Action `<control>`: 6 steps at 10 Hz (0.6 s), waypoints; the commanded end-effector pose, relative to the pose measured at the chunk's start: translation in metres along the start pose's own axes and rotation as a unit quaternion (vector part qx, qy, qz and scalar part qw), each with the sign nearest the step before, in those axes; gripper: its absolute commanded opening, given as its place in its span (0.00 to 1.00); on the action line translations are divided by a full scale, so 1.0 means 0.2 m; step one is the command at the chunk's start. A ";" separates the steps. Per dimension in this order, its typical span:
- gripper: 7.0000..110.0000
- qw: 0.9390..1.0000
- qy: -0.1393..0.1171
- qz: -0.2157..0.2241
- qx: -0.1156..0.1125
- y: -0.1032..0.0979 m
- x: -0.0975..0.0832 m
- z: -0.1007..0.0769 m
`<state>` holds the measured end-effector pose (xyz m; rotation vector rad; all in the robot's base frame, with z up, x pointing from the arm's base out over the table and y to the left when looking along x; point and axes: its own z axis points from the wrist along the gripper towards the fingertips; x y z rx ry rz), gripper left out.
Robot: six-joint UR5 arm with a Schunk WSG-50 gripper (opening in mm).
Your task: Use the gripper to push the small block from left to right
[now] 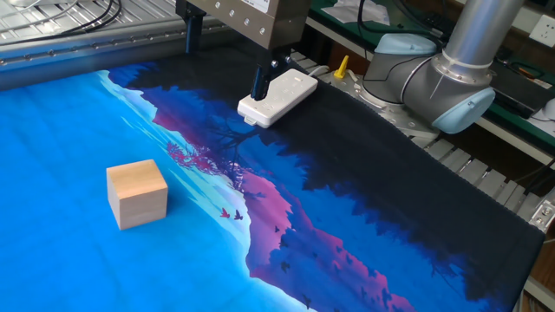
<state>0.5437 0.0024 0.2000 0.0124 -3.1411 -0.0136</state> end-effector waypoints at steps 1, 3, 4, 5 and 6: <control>0.97 1.000 0.004 0.017 -0.005 0.02 0.01 0.00; 0.00 1.000 0.010 0.017 -0.001 0.02 0.01 0.00; 0.00 1.000 0.011 0.017 -0.001 0.02 0.01 -0.01; 0.00 1.000 0.011 0.016 -0.002 0.02 0.01 -0.01; 0.00 1.000 0.011 0.014 -0.002 0.01 0.01 -0.01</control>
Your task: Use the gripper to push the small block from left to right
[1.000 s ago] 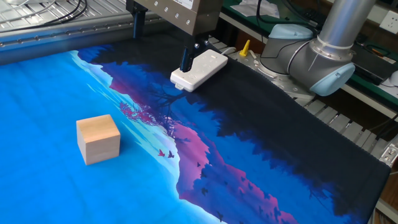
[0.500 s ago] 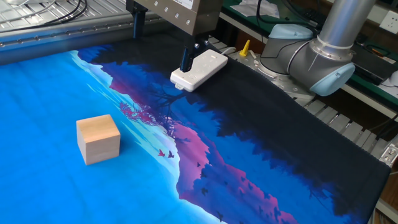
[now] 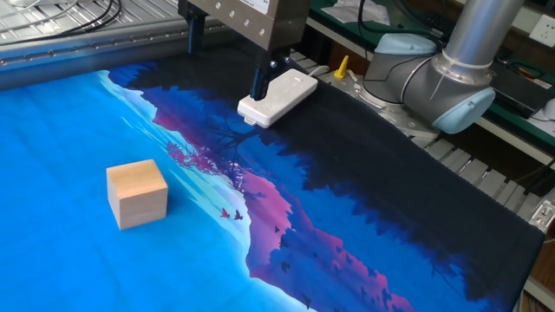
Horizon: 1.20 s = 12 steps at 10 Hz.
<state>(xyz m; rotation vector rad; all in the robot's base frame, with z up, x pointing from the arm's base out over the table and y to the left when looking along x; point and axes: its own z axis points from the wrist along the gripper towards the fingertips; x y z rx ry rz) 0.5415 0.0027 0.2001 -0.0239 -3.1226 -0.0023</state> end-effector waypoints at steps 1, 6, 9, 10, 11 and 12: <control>0.00 1.000 0.003 0.000 -0.007 0.01 0.00 -0.01; 0.00 1.000 0.007 -0.018 -0.008 -0.05 -0.02 -0.03; 0.00 1.000 0.019 -0.002 0.017 -0.12 -0.01 -0.02; 0.00 0.999 0.021 0.011 0.022 -0.13 -0.01 -0.01; 0.00 1.000 -0.007 -0.012 0.020 -0.14 -0.08 -0.01; 0.57 0.999 -0.023 -0.026 0.007 -0.12 -0.11 -0.01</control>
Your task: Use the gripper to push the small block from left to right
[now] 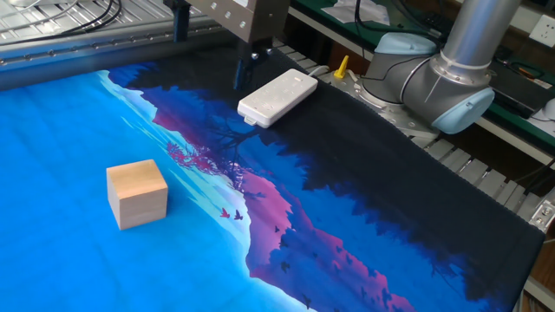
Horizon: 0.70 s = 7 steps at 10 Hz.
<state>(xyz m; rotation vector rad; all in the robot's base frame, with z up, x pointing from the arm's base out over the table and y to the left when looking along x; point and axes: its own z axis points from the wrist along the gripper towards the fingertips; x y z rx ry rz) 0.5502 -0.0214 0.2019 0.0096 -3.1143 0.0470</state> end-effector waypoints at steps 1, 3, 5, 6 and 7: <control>0.57 0.998 -0.033 -0.042 -0.015 -0.01 -0.08 -0.01; 0.97 0.998 -0.031 -0.046 -0.018 -0.01 -0.08 -0.02; 0.97 0.998 -0.039 -0.045 -0.014 -0.02 -0.10 -0.01; 0.97 0.998 -0.047 -0.049 -0.006 -0.04 -0.13 -0.01; 0.79 0.999 -0.033 -0.022 -0.005 -0.03 -0.11 0.00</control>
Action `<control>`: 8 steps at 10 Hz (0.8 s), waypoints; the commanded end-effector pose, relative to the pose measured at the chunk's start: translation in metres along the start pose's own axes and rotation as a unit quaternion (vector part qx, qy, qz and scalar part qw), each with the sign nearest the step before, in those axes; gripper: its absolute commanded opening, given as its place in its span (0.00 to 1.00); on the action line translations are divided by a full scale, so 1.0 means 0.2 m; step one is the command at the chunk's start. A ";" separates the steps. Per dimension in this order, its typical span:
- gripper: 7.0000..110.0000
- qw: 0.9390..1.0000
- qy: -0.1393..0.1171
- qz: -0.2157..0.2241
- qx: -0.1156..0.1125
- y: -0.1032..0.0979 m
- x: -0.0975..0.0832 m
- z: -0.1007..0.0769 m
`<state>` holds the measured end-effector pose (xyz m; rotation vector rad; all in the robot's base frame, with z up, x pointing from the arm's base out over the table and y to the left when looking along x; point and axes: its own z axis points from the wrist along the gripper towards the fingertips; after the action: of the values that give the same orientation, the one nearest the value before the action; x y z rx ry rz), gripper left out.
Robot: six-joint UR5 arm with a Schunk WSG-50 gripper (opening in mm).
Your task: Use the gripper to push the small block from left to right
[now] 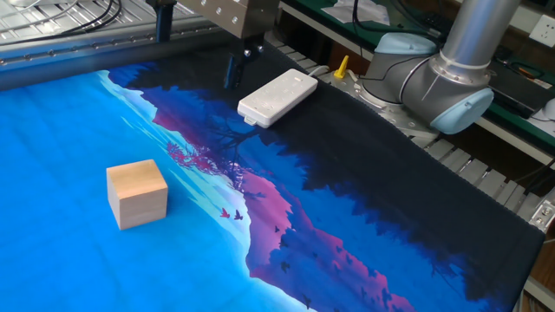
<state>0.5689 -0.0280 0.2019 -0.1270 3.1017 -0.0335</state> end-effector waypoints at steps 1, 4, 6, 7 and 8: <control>0.79 1.000 0.005 0.020 0.014 -0.02 -0.02 -0.01; 0.79 1.000 -0.001 0.020 0.024 -0.04 -0.03 -0.01; 0.79 1.000 -0.003 0.005 0.030 -0.06 -0.04 -0.01; 0.00 1.000 -0.001 0.013 0.021 -0.04 -0.03 -0.01; 0.00 0.999 0.005 0.040 0.000 0.01 -0.02 -0.01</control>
<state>0.5738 -0.0350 0.2027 -0.0649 3.1052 -0.0974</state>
